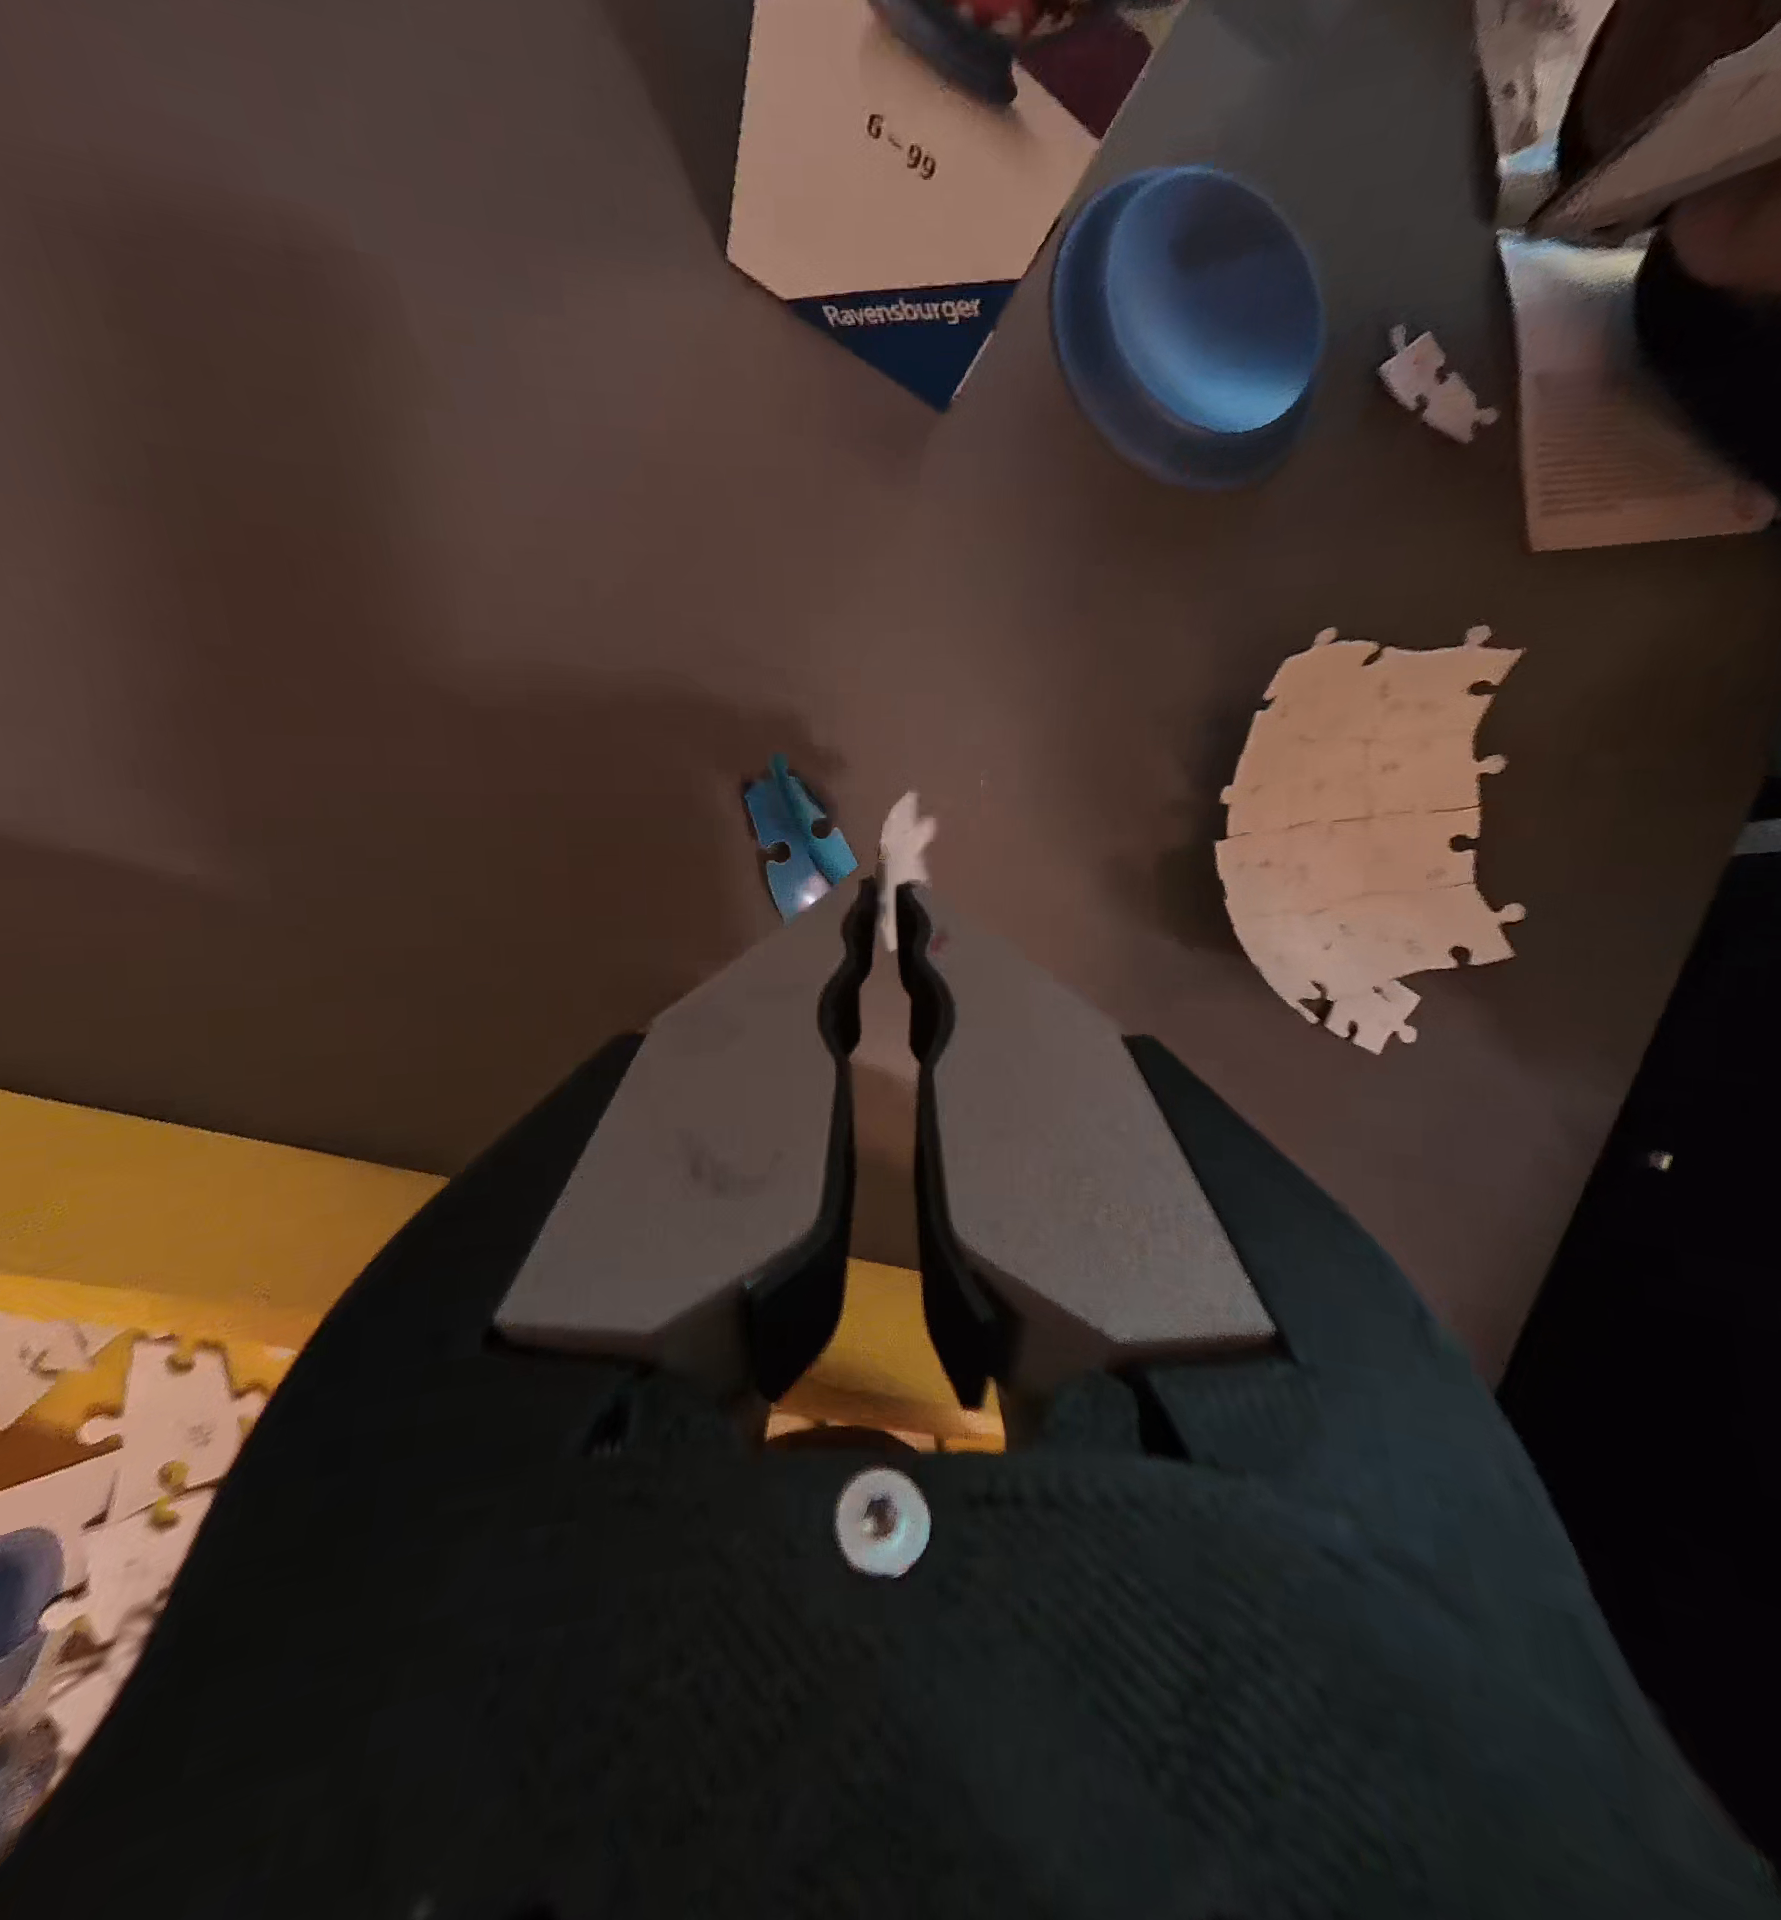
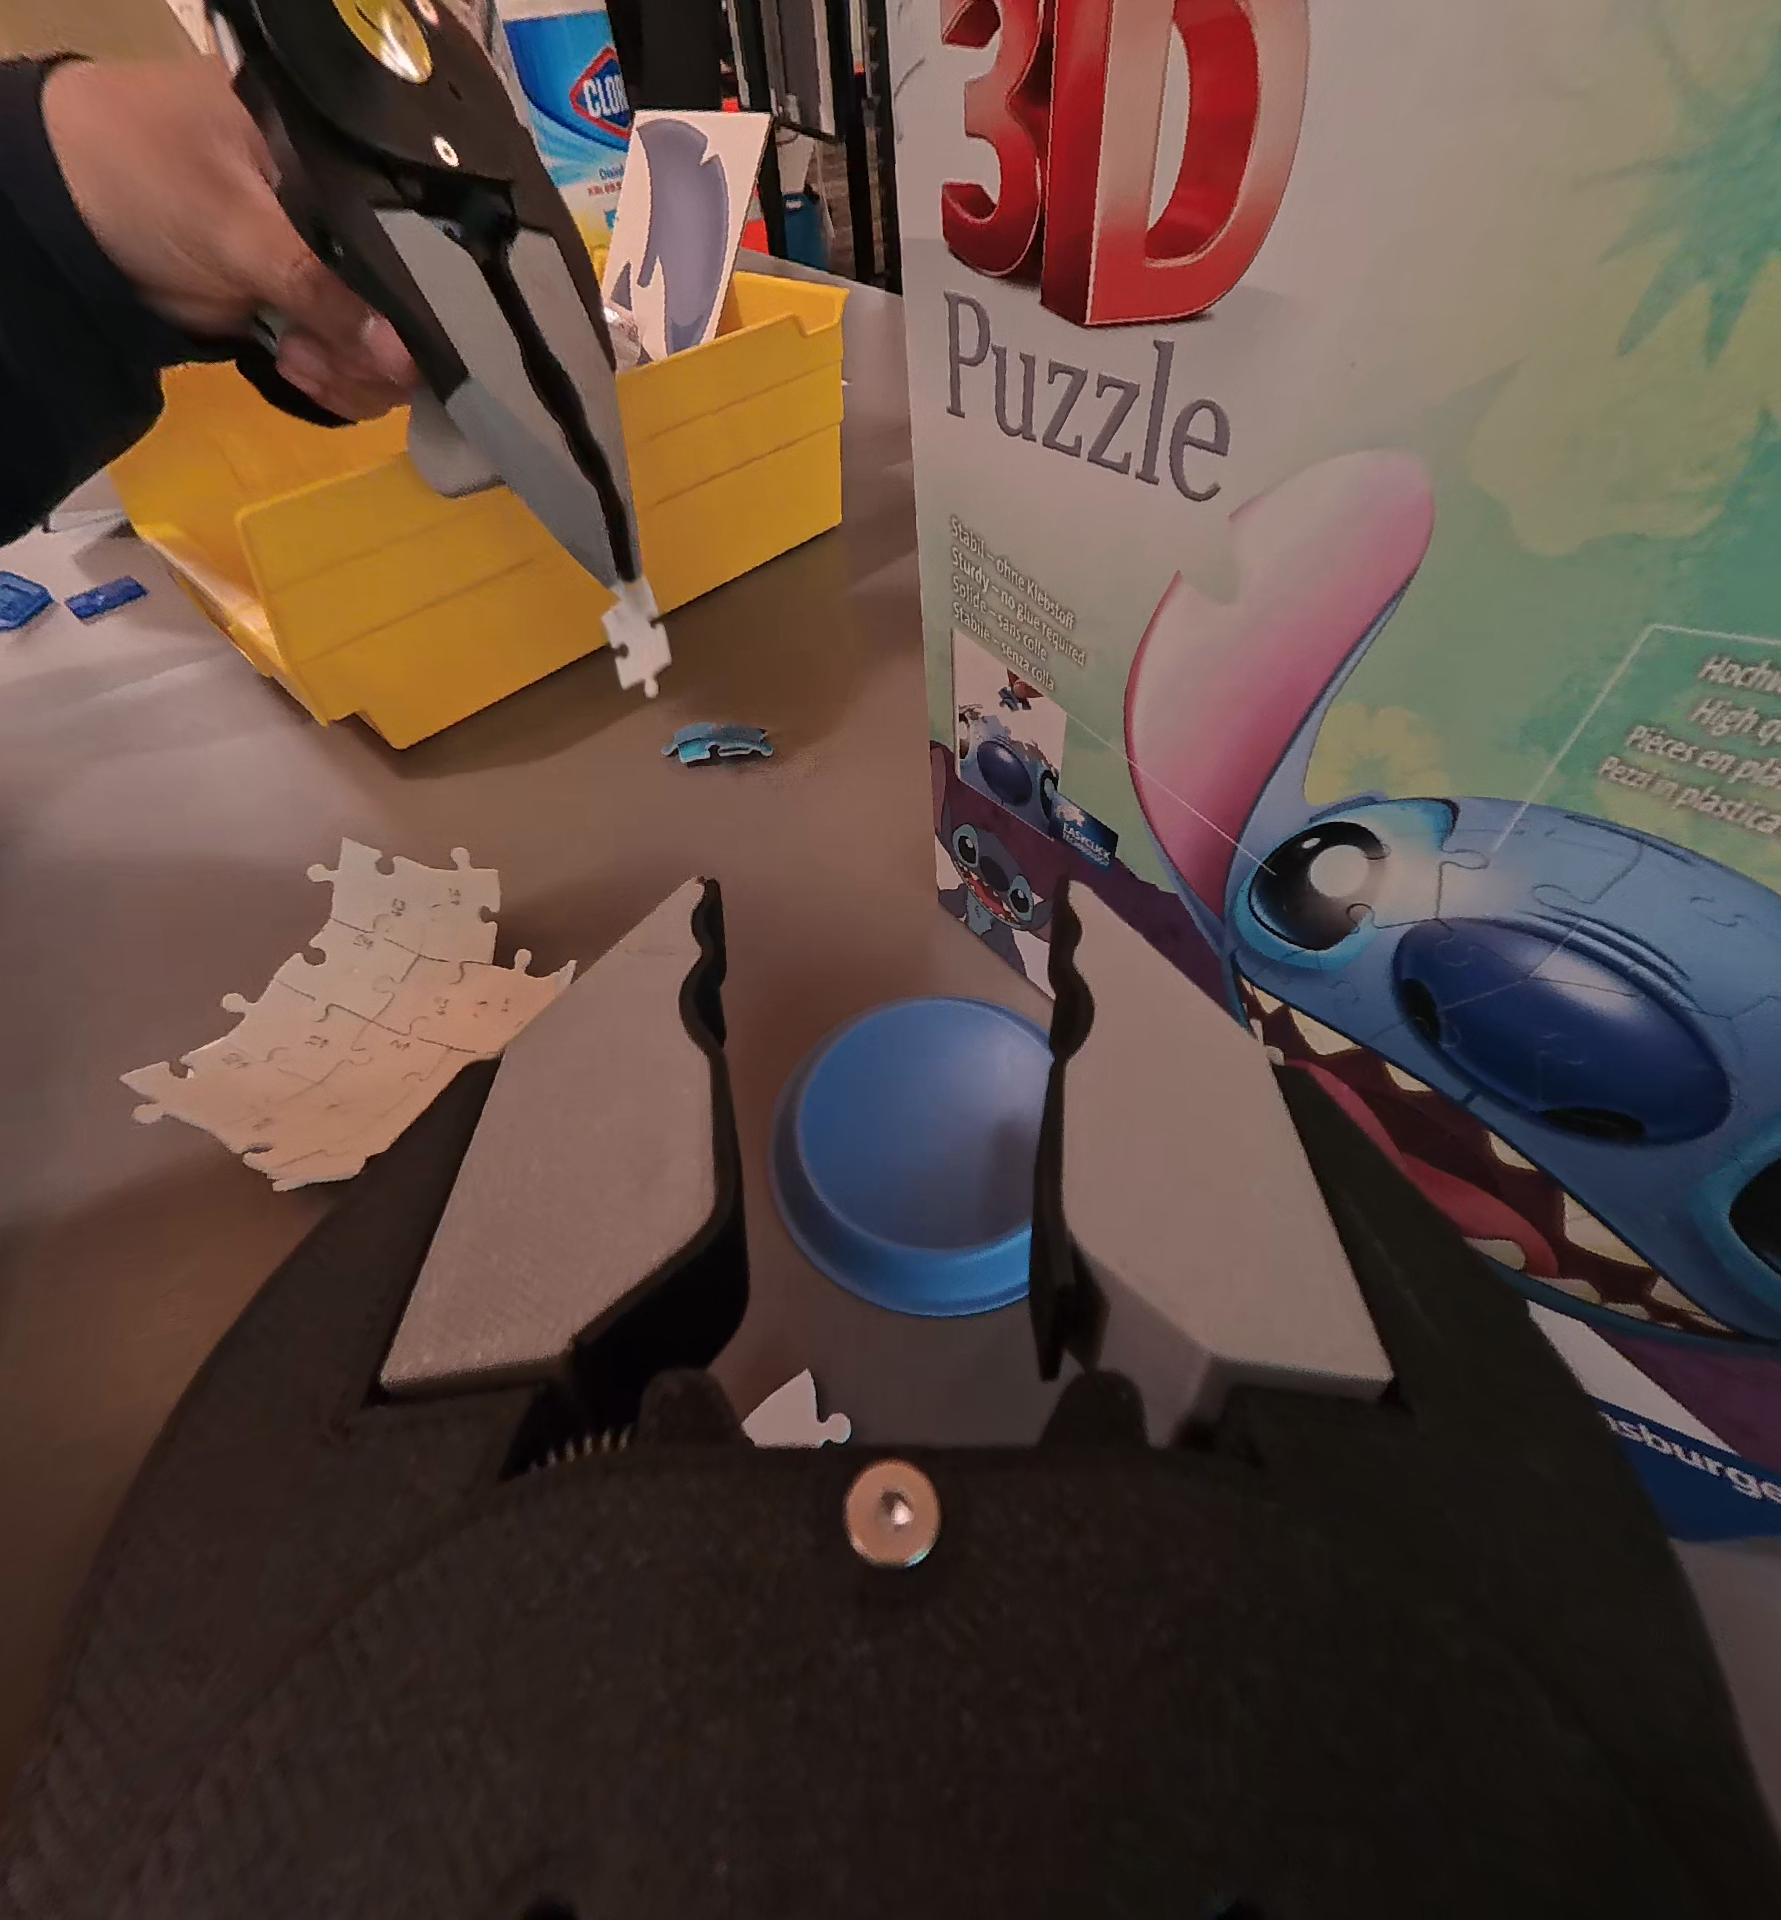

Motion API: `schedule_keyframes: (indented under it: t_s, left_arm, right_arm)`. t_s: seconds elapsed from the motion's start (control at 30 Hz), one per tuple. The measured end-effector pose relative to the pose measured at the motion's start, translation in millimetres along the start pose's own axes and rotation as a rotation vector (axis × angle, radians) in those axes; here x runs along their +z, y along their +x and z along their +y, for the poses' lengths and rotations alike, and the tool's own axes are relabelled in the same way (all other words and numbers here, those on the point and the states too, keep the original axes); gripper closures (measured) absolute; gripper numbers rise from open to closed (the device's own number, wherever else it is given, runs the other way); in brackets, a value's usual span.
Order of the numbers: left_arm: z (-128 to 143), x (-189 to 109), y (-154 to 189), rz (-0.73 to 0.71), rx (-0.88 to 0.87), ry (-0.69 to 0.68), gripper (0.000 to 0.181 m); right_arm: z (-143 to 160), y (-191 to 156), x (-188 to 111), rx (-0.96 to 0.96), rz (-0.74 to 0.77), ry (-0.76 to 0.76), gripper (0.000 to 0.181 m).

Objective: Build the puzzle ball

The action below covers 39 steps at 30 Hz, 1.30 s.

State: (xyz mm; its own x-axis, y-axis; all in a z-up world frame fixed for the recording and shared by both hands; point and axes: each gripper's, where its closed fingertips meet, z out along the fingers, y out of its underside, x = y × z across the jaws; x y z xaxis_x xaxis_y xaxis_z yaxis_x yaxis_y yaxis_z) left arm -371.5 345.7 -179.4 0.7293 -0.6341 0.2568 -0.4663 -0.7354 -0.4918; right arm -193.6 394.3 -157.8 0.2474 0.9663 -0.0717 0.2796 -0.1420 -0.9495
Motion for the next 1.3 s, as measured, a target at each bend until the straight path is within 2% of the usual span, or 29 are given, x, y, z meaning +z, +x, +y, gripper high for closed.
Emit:
schedule_keyframes:
  t_s: [0.13,0.2,0.3,0.37,0.5,0.6,0.8,0.87,1.1,1.3]
  left_arm:
    - [-8,-27,3,-0.036,0.024,0.047,0.156]
    - [-10,-51,-2,-0.1,0.033,0.093,0.154]
    - [4,-82,-14,-0.181,0.014,0.115,0.152]
    - [23,-91,-24,-0.199,-0.017,0.096,0.152]
    - [67,-90,-46,-0.21,-0.09,0.02,0.151]
    - [103,-75,-52,-0.189,-0.11,-0.113,0.151]
    - [150,-41,-65,-0.207,-0.128,-0.372,0.152]
    - [149,-40,-77,-0.278,-0.098,-0.384,0.164]
    - [160,-56,-108,-0.448,-0.143,-0.496,0.159]
    - [130,-72,-110,-0.501,-0.133,-0.395,0.16]
  right_arm:
    - [1,1,0,-0.004,0.006,-0.006,0.121]
    - [0,1,0,0.0,0.006,-0.001,0.121]
    - [0,2,0,0.006,0.007,0.002,0.121]
    - [1,3,1,0.007,0.008,-0.002,0.121]
    - [3,3,2,0.009,0.012,-0.007,0.121]
    - [3,5,2,0.011,0.016,-0.009,0.121]
    - [8,8,5,0.021,0.023,-0.023,0.121]
    - [10,9,6,0.028,0.021,-0.028,0.121]
    - [9,9,6,0.03,0.016,-0.026,0.121]
    - [9,11,5,0.031,0.021,-0.024,0.121]
